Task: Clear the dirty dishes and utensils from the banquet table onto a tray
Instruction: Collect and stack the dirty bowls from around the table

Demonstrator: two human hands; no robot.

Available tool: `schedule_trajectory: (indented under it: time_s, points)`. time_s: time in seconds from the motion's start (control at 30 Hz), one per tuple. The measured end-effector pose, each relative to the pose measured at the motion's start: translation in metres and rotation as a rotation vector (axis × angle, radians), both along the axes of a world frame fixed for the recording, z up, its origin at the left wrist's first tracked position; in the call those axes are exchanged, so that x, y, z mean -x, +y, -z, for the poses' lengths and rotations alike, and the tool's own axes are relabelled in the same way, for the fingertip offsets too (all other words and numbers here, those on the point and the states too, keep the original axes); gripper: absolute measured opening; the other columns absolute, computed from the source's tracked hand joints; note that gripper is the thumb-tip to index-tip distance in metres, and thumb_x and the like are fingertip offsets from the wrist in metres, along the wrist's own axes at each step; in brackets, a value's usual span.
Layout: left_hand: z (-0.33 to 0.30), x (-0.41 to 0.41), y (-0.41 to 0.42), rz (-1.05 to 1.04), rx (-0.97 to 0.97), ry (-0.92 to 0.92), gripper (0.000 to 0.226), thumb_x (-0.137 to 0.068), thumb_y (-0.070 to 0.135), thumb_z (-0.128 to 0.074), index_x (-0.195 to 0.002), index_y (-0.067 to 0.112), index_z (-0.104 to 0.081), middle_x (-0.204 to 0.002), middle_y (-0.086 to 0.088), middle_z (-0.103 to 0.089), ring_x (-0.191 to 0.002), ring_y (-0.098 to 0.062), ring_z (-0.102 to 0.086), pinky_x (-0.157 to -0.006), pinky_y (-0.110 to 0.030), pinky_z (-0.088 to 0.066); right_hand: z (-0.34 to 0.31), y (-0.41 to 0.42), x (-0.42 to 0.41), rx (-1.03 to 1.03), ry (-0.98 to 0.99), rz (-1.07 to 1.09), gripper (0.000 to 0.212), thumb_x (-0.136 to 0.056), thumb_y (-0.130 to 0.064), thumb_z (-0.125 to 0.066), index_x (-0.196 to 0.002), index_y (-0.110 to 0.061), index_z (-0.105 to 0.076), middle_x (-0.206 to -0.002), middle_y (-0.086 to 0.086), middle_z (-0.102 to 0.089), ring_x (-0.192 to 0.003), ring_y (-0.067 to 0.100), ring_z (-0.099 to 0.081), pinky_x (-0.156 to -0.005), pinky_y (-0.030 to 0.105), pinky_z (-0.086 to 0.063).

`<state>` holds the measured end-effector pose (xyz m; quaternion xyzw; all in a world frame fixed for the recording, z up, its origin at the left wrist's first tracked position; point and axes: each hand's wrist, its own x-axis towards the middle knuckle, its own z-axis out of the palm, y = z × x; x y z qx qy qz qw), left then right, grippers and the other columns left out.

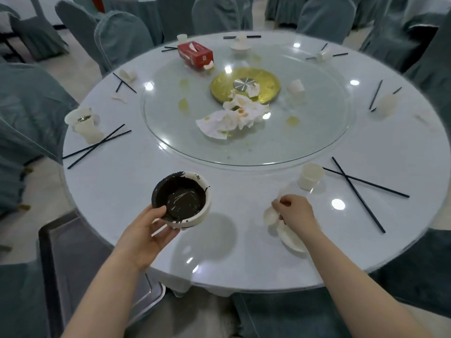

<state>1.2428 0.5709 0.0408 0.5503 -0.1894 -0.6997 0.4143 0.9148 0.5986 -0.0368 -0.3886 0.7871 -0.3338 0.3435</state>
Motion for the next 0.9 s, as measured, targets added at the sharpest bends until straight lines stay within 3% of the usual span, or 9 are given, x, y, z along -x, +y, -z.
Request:
schedule_trajectory:
  time_s: [0.1,0.17,0.27,0.33,0.4,0.5,0.6,0.73,0.9]
  points:
    - [0.003,0.003,-0.005,-0.005,-0.032,0.015,0.010,-0.085,0.010,-0.064,-0.092,0.012,-0.070,-0.078,-0.010,-0.070,-0.074,-0.026,-0.072,-0.061,-0.032,-0.059,0.005,0.000,-0.005,0.009,-0.266,0.074,0.011,-0.088,-0.020,-0.063,-0.097,-0.014,-0.068,-0.083,0.005,-0.072,-0.061,0.011,-0.067,-0.066,0.026,-0.053]
    - [0.004,0.004,-0.007,0.004,-0.045,0.023,0.012,-0.084,0.011,-0.065,-0.095,0.012,-0.070,-0.085,-0.012,-0.069,-0.079,-0.027,-0.071,-0.062,-0.033,-0.060,0.011,0.006,0.003,0.002,-0.058,0.107,0.020,-0.087,-0.023,-0.063,-0.107,-0.020,-0.067,-0.091,-0.001,-0.070,-0.077,0.014,-0.068,-0.075,0.028,-0.050]
    - [0.007,0.005,-0.010,0.007,-0.065,0.036,0.014,-0.084,0.011,-0.065,-0.097,0.013,-0.070,-0.094,-0.014,-0.066,-0.085,-0.029,-0.069,-0.062,-0.033,-0.060,0.021,0.025,0.023,-0.036,0.441,0.093,0.025,-0.087,-0.023,-0.061,-0.112,-0.020,-0.065,-0.114,0.004,-0.057,-0.105,0.024,-0.055,-0.078,0.031,-0.043]
    - [0.009,0.005,-0.011,0.005,-0.076,0.041,0.015,-0.085,0.011,-0.065,-0.099,0.014,-0.068,-0.098,-0.015,-0.064,-0.089,-0.030,-0.067,-0.063,-0.033,-0.060,0.028,0.039,0.034,-0.167,0.547,0.058,0.035,-0.089,-0.028,-0.061,-0.122,-0.018,-0.058,-0.121,0.009,-0.051,-0.109,0.029,-0.049,-0.078,0.035,-0.044]
    - [0.010,0.006,-0.010,0.008,-0.082,0.044,0.017,-0.085,0.011,-0.065,-0.101,0.014,-0.067,-0.101,-0.016,-0.062,-0.091,-0.030,-0.066,-0.064,-0.034,-0.060,0.033,0.048,0.039,-0.274,0.424,0.045,0.034,-0.093,-0.028,-0.054,-0.125,-0.015,-0.052,-0.115,0.012,-0.056,-0.096,0.029,-0.053,-0.071,0.033,-0.043]
    - [0.011,0.007,-0.006,0.004,-0.094,0.050,0.017,-0.086,0.011,-0.065,-0.103,0.014,-0.066,-0.103,-0.016,-0.062,-0.094,-0.030,-0.065,-0.066,-0.036,-0.061,0.031,0.052,0.035,-0.200,0.286,0.040,0.012,-0.094,-0.020,-0.049,-0.098,-0.014,-0.059,-0.092,0.006,-0.065,-0.080,0.025,-0.056,-0.058,0.029,-0.036]
    - [0.011,0.005,-0.001,-0.011,-0.101,0.043,0.017,-0.086,0.011,-0.064,-0.102,0.014,-0.066,-0.104,-0.016,-0.063,-0.095,-0.031,-0.065,-0.070,-0.038,-0.061,0.015,0.045,0.017,-0.089,0.113,0.071,0.014,-0.088,-0.020,-0.054,-0.080,-0.011,-0.060,-0.073,0.003,-0.062,-0.072,0.024,-0.062,-0.055,0.033,-0.051]
    - [0.017,-0.007,0.007,-0.021,-0.087,0.001,0.013,-0.086,0.011,-0.064,-0.098,0.017,-0.068,-0.099,-0.013,-0.067,-0.094,-0.028,-0.067,-0.068,-0.035,-0.061,-0.017,0.022,-0.020,0.078,-0.176,0.110,0.008,-0.083,-0.017,-0.060,-0.080,-0.012,-0.065,-0.075,0.005,-0.065,-0.058,0.015,-0.060,-0.051,0.028,-0.051]
    - [0.023,-0.038,0.018,0.005,-0.010,-0.068,0.031,-0.085,0.009,-0.065,-0.113,0.021,-0.066,-0.099,-0.007,-0.073,-0.085,-0.023,-0.073,-0.068,-0.033,-0.059,-0.054,-0.008,-0.105,0.124,-0.415,-0.152,0.008,-0.085,-0.015,-0.062,-0.081,-0.012,-0.069,-0.072,0.001,-0.065,-0.060,0.014,-0.060,-0.047,0.024,-0.048]
